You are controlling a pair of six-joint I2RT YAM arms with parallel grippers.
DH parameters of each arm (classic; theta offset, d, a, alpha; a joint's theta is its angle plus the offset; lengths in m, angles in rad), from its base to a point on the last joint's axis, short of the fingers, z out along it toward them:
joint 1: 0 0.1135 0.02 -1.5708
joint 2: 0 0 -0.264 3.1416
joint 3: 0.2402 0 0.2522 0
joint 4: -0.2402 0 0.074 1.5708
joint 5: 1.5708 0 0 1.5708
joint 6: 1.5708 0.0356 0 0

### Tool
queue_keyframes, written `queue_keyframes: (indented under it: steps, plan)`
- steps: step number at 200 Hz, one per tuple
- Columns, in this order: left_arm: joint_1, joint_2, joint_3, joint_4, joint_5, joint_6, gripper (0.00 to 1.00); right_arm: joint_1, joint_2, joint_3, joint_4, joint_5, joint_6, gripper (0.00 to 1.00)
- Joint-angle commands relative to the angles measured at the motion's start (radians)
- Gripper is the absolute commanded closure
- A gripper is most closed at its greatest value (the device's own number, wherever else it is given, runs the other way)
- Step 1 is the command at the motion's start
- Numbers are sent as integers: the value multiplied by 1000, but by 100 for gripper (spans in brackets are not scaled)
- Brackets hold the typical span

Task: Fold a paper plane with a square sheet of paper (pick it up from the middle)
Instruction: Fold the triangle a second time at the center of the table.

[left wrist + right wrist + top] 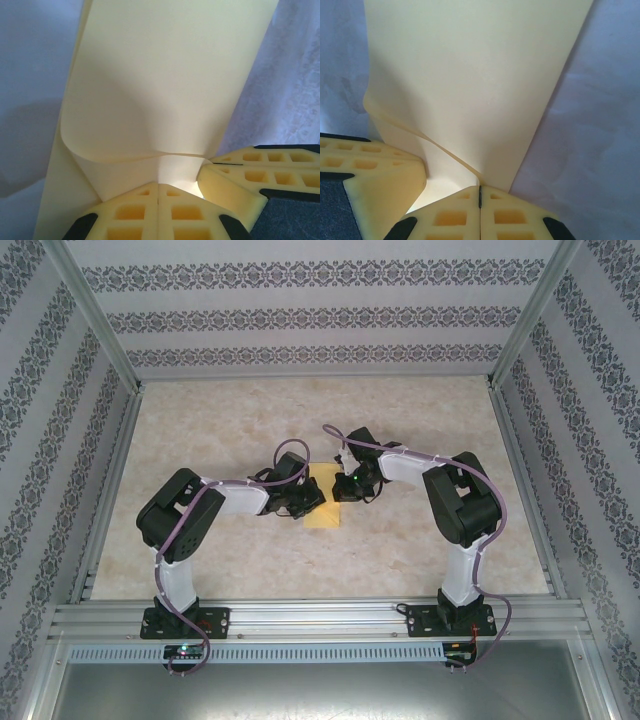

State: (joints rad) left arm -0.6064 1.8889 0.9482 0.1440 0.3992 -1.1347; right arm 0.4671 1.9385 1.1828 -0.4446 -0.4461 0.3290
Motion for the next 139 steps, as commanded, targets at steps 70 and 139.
queue_keyframes:
  steps: [70,139]
  plan:
    - [0,47,-8,-73,-31,-8,100,-36,-151,-21,-12,2,51,73]
    - [0,47,-7,-69,-28,-7,100,-2,-245,-184,149,-183,187,88]
